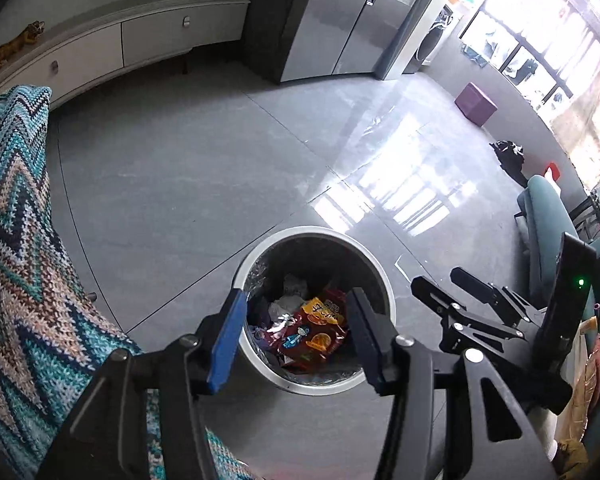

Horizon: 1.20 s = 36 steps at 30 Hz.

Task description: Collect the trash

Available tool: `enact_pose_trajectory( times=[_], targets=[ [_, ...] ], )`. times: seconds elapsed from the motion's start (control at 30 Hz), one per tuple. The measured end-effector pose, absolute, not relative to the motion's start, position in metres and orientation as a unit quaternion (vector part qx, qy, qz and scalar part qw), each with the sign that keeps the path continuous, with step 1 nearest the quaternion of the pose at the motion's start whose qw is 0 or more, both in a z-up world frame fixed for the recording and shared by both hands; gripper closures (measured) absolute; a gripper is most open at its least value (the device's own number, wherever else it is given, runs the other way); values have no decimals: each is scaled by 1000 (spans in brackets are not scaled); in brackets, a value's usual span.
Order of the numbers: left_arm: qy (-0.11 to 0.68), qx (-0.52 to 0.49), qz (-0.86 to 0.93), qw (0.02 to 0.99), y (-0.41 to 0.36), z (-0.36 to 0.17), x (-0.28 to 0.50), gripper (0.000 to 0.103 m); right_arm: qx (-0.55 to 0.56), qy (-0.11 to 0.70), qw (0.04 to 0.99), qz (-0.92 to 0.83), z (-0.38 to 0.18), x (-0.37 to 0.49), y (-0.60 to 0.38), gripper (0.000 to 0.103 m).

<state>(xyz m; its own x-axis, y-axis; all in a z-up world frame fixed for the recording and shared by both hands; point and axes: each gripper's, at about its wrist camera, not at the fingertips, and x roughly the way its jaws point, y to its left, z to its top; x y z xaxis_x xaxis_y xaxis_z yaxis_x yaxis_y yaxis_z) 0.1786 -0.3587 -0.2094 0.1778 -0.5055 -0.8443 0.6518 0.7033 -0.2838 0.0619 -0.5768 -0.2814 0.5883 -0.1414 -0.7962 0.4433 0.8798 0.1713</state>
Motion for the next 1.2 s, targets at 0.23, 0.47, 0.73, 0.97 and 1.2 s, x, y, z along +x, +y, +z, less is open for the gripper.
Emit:
enact_pose_trajectory(
  times=[0.23,0.47,0.73,0.97,1.2],
  targets=[
    [451,75,-372,808,-307,-158,172,53,159,391,893,-155,-237,58,-544,31],
    [358,59,-301,882,-202,-90,172,34,102,318,937,-104,-158,68,-465,17],
    [268,54,-167,947,-50,-22,163,22,53,252,966,-34,-94,77,-359,3],
    [209,55,-72,974,38,11,133,17,21,218,976,16,-65,77,-285,0],
    [165,46,2,985,93,29,101,14,2,187,982,37,-47,68,-239,0]
  ],
)
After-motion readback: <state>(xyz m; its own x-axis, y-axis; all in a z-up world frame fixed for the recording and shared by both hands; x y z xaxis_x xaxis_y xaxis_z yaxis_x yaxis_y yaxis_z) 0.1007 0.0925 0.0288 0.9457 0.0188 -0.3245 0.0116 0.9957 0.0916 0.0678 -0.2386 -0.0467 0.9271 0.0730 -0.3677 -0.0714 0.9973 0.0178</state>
